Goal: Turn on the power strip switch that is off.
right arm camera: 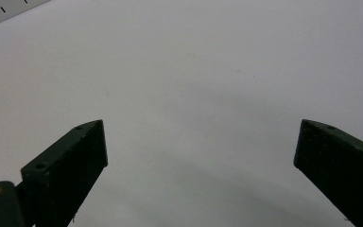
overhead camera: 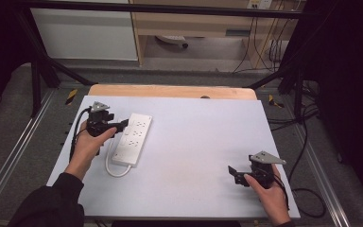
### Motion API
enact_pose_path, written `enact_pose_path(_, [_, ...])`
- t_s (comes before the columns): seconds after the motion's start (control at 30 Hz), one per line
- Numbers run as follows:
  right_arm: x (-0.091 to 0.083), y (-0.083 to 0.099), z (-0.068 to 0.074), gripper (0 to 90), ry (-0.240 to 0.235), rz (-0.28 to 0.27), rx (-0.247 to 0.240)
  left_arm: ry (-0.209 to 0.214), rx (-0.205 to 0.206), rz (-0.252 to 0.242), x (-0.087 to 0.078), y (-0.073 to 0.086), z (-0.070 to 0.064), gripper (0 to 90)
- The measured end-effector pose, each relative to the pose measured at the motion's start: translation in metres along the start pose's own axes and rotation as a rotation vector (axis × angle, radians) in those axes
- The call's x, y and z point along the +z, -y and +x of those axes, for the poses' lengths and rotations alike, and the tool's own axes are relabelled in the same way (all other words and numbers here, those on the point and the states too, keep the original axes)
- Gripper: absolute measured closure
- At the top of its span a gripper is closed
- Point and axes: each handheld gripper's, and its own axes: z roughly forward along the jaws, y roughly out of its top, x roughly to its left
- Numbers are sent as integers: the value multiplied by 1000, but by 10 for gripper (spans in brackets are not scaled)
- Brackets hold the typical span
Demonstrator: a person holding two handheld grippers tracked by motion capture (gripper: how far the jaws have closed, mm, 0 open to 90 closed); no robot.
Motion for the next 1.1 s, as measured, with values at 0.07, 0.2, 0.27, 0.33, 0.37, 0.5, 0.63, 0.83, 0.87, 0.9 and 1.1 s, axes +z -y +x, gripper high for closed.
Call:
enact_pose_path(0.07, [0, 0, 0, 39, 0, -2, -4, -5, 6, 1, 1, 0, 0, 386])
enact_pose_path(0.2, [0, 0, 0, 39, 1, -1, -1, 14, -15, 16, 4, 0, 1, 434])
enact_pose_path(0.27, [0, 0, 0, 39, -1, 2, -6, 38, -18, 20, 5, 1, 0, 442])
enact_pose_path(0.33, [1, 0, 0, 39, 0, 3, -7, 44, -20, 29, 7, 2, 0, 459])
enact_pose_path(0.37, [1, 0, 0, 39, 0, 5, -10, 48, -21, 38, 8, 2, 0, 467])
enact_pose_path(0.5, [1, 0, 0, 39, 1, 7, -13, 45, -16, 46, 11, 3, -1, 518])
enact_pose_path(0.63, [1, -1, 0, 40, 0, 8, -13, 57, -13, 37, 15, 4, -2, 567])
enact_pose_path(0.83, [0, -1, 0, 40, 0, 8, -10, 64, -6, 48, 20, 5, -5, 650])
enact_pose_path(0.87, [0, -1, -1, 40, 1, 9, -13, 65, -4, 50, 21, 6, -6, 664])
enact_pose_path(0.9, [0, -1, -1, 40, 0, 9, -14, 63, 0, 52, 22, 6, -7, 682])
enact_pose_path(1.1, [1, -1, 0, 40, -1, 11, -12, 60, 8, 55, 23, 8, -9, 803])
